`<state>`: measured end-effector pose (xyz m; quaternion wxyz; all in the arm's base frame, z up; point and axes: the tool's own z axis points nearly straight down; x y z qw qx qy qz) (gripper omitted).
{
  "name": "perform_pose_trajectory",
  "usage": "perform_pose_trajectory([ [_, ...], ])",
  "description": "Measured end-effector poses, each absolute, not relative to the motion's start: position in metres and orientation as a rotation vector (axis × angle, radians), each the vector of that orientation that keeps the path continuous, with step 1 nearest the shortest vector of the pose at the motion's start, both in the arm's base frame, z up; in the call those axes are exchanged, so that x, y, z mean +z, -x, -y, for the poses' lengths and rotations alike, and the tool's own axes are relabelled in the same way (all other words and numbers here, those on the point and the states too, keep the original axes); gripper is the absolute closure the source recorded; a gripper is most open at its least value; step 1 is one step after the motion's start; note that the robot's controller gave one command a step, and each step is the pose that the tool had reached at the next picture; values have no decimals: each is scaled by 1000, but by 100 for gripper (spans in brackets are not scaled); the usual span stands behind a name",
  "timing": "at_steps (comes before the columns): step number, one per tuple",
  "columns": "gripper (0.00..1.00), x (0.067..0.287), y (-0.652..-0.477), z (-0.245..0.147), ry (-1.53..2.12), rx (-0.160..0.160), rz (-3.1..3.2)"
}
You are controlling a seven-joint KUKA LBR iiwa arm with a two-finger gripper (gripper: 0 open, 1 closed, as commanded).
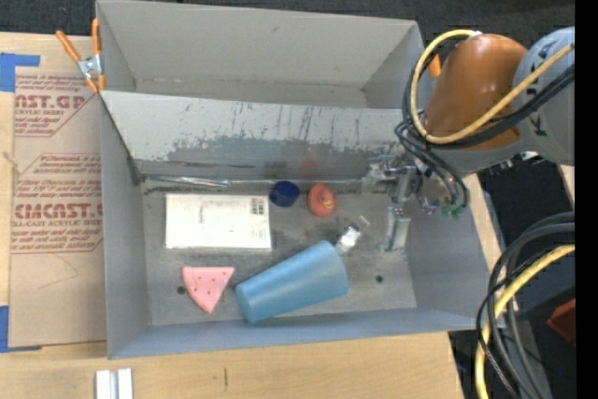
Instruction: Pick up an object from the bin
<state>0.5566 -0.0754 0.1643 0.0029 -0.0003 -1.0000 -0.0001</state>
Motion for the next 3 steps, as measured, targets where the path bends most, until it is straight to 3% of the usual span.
perform_pose_trajectory([
  [1, 0, 169, -558, 75, 0, 1, 3143],
  [2, 0, 137, -559, 61, -66, 4, 3149],
  [3, 0, 90, -564, 38, -108, 2, 3145],
])
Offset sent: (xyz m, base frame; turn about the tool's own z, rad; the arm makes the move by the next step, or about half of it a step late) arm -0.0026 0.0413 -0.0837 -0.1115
